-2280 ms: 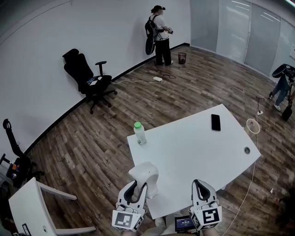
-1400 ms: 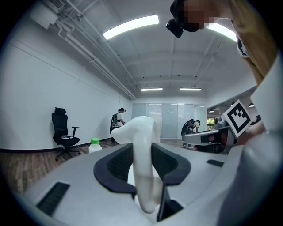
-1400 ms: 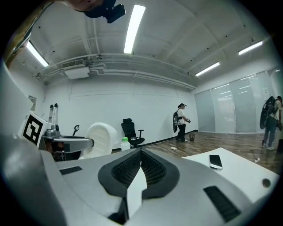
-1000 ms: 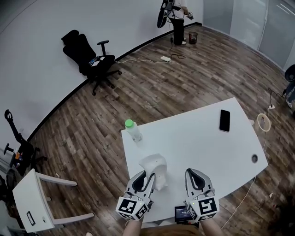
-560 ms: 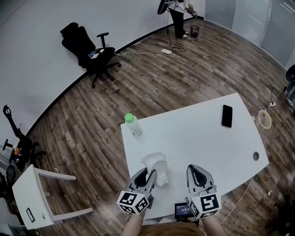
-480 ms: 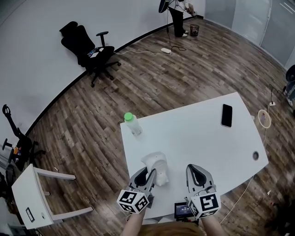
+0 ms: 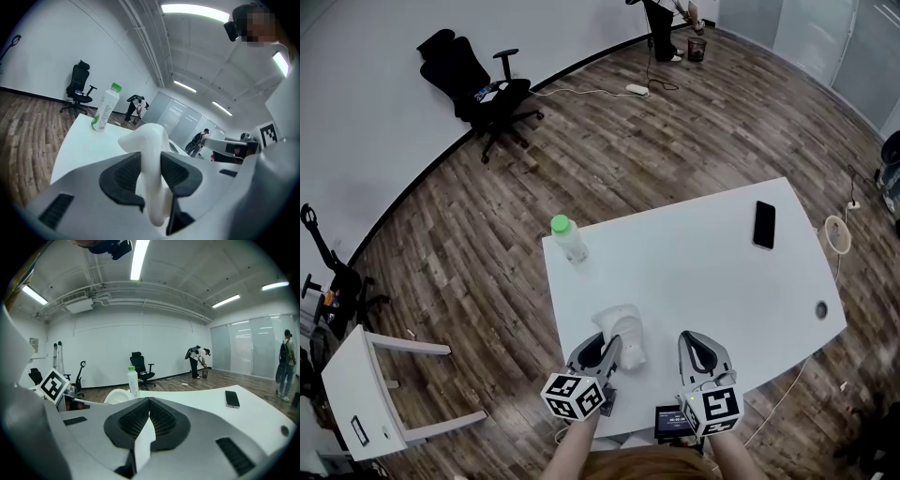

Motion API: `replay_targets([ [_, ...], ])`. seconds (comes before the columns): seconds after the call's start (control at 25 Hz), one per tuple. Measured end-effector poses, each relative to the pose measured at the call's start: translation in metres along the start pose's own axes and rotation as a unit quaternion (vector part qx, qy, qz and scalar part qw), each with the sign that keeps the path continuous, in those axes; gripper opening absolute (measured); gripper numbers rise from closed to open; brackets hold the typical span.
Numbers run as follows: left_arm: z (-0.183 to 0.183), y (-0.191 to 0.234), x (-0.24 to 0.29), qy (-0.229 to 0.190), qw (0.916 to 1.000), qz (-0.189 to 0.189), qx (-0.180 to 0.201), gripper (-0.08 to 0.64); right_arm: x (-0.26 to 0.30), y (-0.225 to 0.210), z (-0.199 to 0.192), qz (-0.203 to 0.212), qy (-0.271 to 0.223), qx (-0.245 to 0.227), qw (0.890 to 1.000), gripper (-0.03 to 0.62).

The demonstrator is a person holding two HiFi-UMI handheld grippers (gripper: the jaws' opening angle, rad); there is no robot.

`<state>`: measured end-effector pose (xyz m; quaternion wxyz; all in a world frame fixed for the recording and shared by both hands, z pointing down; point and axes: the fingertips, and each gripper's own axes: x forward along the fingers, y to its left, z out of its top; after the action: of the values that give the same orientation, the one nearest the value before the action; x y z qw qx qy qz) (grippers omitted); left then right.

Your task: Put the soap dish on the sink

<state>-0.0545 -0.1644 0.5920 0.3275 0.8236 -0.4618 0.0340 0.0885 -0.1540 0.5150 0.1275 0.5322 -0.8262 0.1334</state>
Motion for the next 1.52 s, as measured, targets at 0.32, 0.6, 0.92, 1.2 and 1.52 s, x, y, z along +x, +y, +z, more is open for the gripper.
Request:
replay_targets([
  [0.32,-0.019,0.009,0.006,0.021,0.9992,-0.002,-0.035,0.13,0.017,0.009,-0.044,0.015,0.056,0.006,0.998,0.009],
  [0.6,-0.034,0.016,0.01,0.036,0.9977,0.005,-0.057,0.13,0.026,0.018,-0.063,0.037,0.08,-0.003,0.996,0.009],
  [0.92,-0.058,0.019,0.015,0.093,0.9929,0.016,-0.073,0.13,0.031,0.017,-0.079,0.056,0.105,-0.02,0.993,0.009],
  [1.2,-0.069,0.02,0.02,0.113,0.9898,0.021,-0.083,0.13,0.034,0.025,-0.082,0.078,0.101,-0.01,0.992,0.009],
  [1.52,-0.08,0.024,0.022,0.128,0.9841,0.01,-0.123,0.13,0.033,0.031,-0.085,0.091,0.099,-0.005,0.991,0.009],
])
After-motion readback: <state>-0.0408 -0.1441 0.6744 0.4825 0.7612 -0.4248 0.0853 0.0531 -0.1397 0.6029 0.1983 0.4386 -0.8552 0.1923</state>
